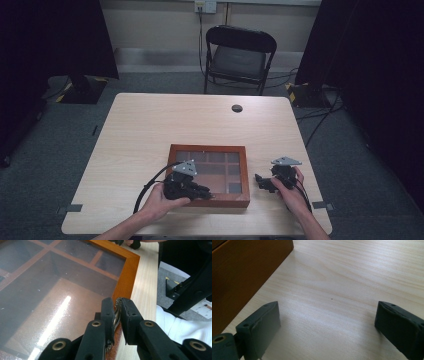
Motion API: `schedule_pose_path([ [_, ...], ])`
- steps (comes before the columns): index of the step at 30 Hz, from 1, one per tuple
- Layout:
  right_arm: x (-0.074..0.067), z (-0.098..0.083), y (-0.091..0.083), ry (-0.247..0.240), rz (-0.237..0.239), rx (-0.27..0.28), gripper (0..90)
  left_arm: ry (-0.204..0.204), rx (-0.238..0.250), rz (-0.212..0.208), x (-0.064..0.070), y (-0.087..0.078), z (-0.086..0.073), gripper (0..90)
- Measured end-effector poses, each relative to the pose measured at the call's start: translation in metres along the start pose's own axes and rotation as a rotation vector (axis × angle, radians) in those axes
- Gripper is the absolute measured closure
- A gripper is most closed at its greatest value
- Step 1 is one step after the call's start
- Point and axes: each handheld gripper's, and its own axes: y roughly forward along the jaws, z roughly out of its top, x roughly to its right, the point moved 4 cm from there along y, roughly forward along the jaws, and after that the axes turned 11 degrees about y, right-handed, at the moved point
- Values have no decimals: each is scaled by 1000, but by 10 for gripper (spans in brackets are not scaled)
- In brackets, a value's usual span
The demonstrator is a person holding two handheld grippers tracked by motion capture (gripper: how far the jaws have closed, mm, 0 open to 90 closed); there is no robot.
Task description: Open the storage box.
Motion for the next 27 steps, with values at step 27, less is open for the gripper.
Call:
schedule_pose_path([
  [27, 0, 0, 0, -1, 1, -1, 54, -39, 15, -13, -3, -12, 13, 808],
])
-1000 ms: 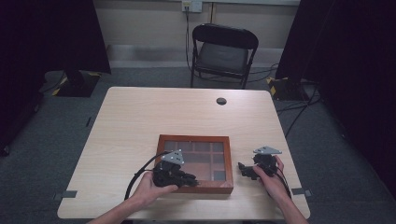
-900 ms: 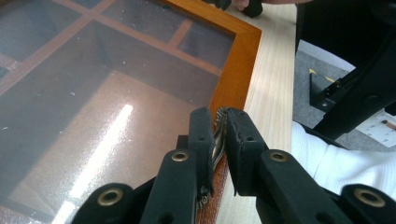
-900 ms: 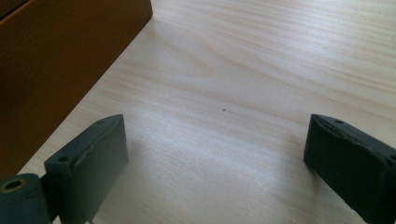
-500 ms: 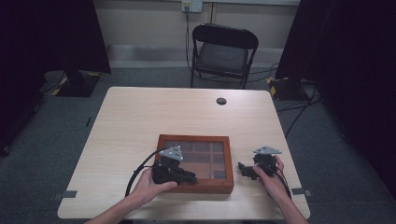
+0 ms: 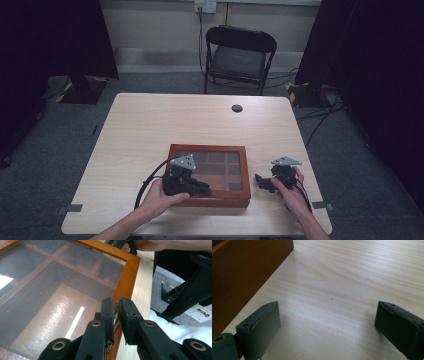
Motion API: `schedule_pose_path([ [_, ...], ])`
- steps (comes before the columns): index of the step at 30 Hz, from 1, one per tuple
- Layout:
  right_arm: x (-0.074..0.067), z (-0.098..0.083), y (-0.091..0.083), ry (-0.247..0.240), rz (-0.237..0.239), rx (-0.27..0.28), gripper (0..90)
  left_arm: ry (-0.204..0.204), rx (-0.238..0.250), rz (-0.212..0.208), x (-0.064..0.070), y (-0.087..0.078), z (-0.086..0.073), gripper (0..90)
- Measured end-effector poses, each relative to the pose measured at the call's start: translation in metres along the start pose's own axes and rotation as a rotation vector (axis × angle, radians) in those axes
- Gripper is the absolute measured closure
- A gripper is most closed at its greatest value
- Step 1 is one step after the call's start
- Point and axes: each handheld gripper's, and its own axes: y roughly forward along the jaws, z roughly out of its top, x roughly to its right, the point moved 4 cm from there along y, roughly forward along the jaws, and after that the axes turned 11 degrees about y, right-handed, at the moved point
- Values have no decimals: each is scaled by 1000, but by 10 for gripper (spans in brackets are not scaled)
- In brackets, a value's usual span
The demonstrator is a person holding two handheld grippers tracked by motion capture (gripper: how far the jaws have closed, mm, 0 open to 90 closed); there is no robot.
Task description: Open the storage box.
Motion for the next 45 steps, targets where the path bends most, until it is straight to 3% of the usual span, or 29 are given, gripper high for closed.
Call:
schedule_pose_path([
  [20, 0, 0, 0, 0, 0, -1, 54, -6, 41, -7, -2, -10, 11, 808],
  [36, 0, 0, 0, 0, 1, -2, 54, 0, 17, 0, -2, -12, 17, 808],
  [45, 0, 0, 0, 0, 2, -3, 54, -7, 37, 9, -3, -19, 24, 808],
])
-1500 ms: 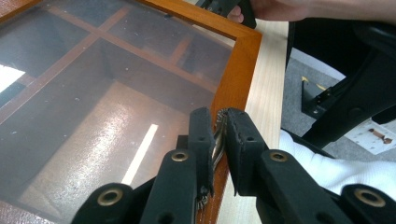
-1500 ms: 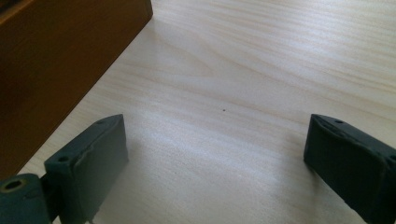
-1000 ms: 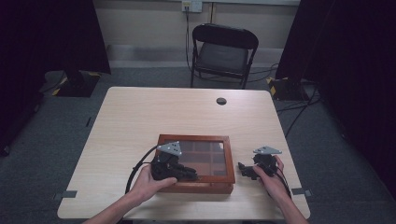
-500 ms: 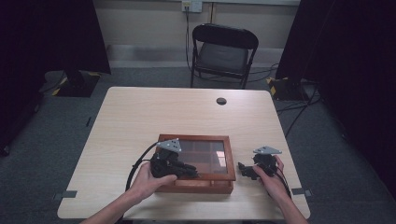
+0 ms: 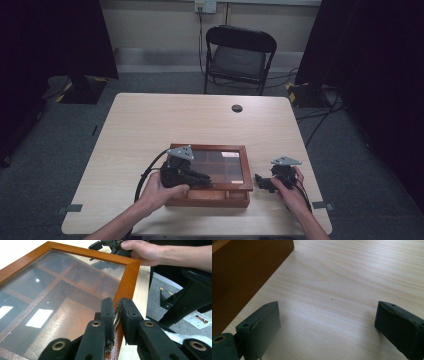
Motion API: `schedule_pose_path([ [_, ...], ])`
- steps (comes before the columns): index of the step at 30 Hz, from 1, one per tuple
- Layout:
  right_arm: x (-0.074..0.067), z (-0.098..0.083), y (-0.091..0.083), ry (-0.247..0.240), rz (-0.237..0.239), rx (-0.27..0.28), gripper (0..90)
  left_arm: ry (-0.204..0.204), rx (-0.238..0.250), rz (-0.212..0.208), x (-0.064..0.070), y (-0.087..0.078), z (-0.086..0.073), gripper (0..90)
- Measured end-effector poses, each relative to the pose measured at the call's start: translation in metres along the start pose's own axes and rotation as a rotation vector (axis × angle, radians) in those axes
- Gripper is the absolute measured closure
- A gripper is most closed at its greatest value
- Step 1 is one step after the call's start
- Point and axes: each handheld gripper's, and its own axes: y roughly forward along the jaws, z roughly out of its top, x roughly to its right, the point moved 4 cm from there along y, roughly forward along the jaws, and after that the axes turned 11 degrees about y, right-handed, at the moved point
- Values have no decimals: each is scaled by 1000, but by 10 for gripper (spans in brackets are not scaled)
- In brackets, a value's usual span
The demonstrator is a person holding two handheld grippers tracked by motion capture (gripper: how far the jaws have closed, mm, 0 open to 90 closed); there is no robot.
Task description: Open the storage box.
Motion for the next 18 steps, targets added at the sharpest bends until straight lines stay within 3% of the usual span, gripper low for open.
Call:
schedule_pose_path([
  [18, 0, 0, 0, -1, 1, 0, 54, -13, 13, 5, -3, -8, 11, 806],
])
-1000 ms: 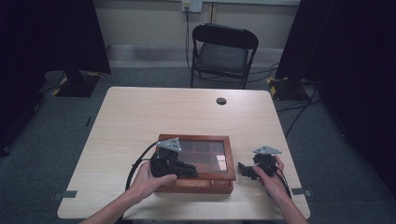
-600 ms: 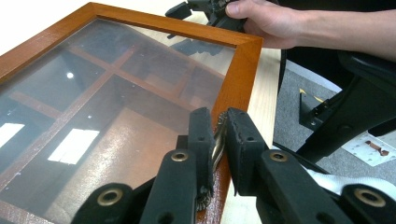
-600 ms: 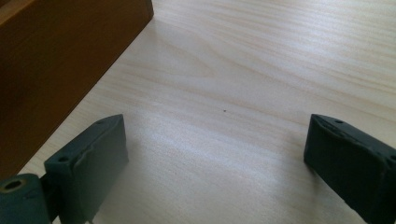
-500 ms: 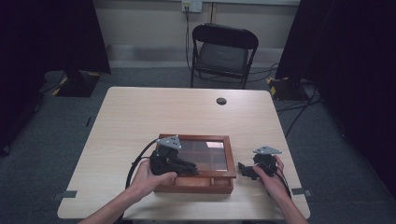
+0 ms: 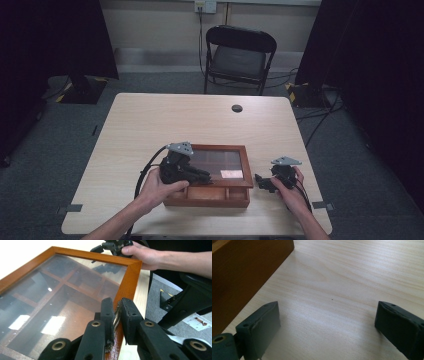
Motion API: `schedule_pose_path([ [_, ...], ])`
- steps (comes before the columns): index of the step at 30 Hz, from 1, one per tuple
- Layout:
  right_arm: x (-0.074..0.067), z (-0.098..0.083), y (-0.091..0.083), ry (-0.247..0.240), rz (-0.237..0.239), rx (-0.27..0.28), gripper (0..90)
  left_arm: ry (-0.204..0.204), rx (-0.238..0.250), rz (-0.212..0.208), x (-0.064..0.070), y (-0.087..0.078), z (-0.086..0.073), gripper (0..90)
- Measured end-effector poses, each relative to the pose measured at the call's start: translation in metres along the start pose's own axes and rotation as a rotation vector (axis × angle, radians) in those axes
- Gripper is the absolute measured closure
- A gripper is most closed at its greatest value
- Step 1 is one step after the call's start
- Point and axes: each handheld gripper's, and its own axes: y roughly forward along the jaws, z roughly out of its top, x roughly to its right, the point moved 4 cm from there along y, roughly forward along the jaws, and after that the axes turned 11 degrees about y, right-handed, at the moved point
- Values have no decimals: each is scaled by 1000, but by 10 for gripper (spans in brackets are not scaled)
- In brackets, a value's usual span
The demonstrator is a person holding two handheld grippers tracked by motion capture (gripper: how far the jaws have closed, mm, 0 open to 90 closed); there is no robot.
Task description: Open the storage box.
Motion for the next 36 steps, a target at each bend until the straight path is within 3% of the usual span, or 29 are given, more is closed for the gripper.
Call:
schedule_pose_path([
  [17, 0, 0, 0, -4, 1, 1, 53, -11, 4, 3, -3, -5, 10, 806],
  [36, 0, 0, 0, -6, 2, 1, 52, 14, 1, 14, -8, -12, 23, 807],
])
